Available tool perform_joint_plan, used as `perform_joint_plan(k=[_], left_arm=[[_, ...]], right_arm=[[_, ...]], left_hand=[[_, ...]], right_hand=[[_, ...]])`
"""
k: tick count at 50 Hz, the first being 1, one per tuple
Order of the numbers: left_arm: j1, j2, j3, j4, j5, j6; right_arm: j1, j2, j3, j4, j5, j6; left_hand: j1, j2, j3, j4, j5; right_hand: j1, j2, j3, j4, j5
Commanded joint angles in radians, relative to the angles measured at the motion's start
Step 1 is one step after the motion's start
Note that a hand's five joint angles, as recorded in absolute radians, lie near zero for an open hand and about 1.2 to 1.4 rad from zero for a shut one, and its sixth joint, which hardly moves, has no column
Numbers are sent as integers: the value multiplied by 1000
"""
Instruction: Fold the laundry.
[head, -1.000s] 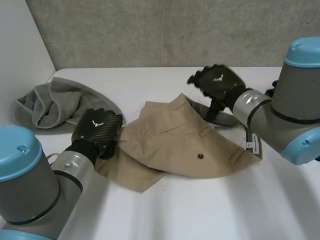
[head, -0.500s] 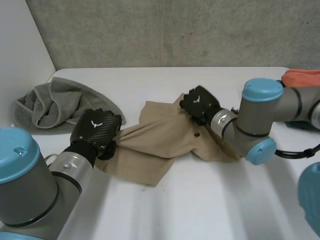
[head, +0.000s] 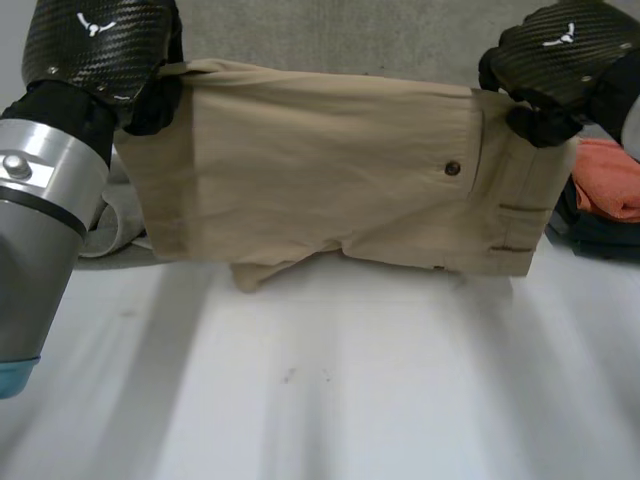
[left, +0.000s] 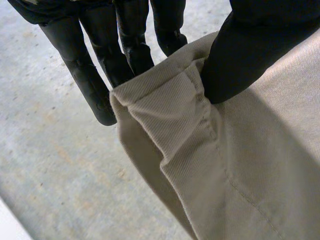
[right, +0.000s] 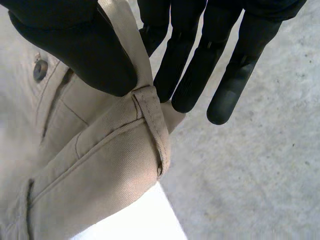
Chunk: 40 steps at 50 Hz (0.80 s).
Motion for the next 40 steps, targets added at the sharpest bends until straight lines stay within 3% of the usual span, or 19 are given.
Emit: perform_joint_plan(k=[1, 10, 14, 18, 19, 21, 24, 31, 40], left_arm=[[2, -129, -3, -19, 86, 28], [8, -412, 187, 22, 94, 125], [30, -508, 370, 102, 94, 186], [40, -544, 557, 281, 94, 173], [40, -544, 585, 321, 94, 160], [40, -530, 639, 470, 88, 93], [37, -498, 640, 533, 92, 48], [50, -401, 428, 487, 131, -18], [50, -456, 143, 469, 154, -21]], right_arm=[[-9, 37, 19, 118, 3, -2], [4, 266, -64, 23, 60, 5], [7, 367, -153, -217, 167, 48], [43, 387, -205, -582, 262, 101], [51, 386, -201, -775, 282, 102], [54, 376, -178, -987, 282, 98], [56, 353, -136, -1101, 278, 101], [83, 343, -93, -968, 270, 104], [88, 421, 58, -844, 242, 111]], left_hand=[[252, 198, 203, 195, 224], [252, 198, 203, 195, 224], [252, 198, 203, 195, 224], [252, 198, 203, 195, 224], [252, 198, 203, 195, 224], [252, 198, 203, 195, 224], [252, 198, 203, 195, 224], [252, 198, 203, 195, 224], [252, 198, 203, 195, 224]], right_hand=[[344, 217, 206, 197, 208], [344, 217, 206, 197, 208], [344, 217, 206, 197, 208], [344, 217, 206, 197, 208], [344, 217, 206, 197, 208], [344, 217, 206, 197, 208], [344, 217, 206, 197, 208], [344, 217, 206, 197, 208], [344, 217, 206, 197, 208]])
